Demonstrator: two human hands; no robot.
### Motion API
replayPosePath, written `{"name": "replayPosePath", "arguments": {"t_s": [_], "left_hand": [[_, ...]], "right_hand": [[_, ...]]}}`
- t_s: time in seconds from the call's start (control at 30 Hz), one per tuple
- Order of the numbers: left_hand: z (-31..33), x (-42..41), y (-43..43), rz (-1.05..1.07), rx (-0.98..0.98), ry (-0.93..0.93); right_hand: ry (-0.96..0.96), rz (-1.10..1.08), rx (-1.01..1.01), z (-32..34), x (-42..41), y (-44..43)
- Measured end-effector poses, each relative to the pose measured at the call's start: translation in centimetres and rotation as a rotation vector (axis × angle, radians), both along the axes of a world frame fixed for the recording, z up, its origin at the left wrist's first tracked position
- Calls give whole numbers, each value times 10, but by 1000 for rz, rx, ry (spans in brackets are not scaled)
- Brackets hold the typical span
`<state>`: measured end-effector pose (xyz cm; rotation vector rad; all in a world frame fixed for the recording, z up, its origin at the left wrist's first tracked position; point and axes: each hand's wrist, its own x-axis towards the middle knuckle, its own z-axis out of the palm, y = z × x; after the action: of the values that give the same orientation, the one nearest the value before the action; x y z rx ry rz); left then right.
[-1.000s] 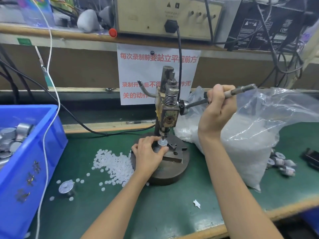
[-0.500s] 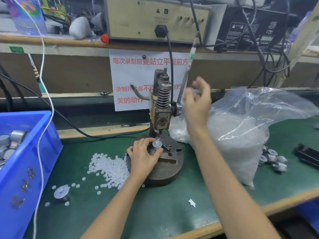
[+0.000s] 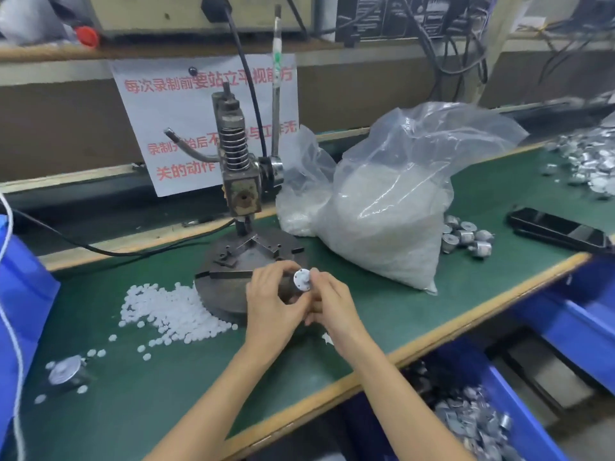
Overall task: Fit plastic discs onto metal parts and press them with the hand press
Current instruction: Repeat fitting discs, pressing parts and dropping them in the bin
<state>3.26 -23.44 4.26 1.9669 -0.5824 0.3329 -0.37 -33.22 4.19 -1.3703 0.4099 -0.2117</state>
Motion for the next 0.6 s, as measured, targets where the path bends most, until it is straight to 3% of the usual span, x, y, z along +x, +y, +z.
{"name": "replayPosePath", "arguments": {"t_s": [0.4,0.5,0.6], "left_hand": [[-48,-133,-123,-581,100,157],[-74,-149,-146,-662,289,219],[-96,-153,-163,-698,581,168]], "right_hand": [[85,-573,160,-48,-157,-102],[214,-610,174,-86,-181,-124],[391,-642,161,-129,-195,-146]]}}
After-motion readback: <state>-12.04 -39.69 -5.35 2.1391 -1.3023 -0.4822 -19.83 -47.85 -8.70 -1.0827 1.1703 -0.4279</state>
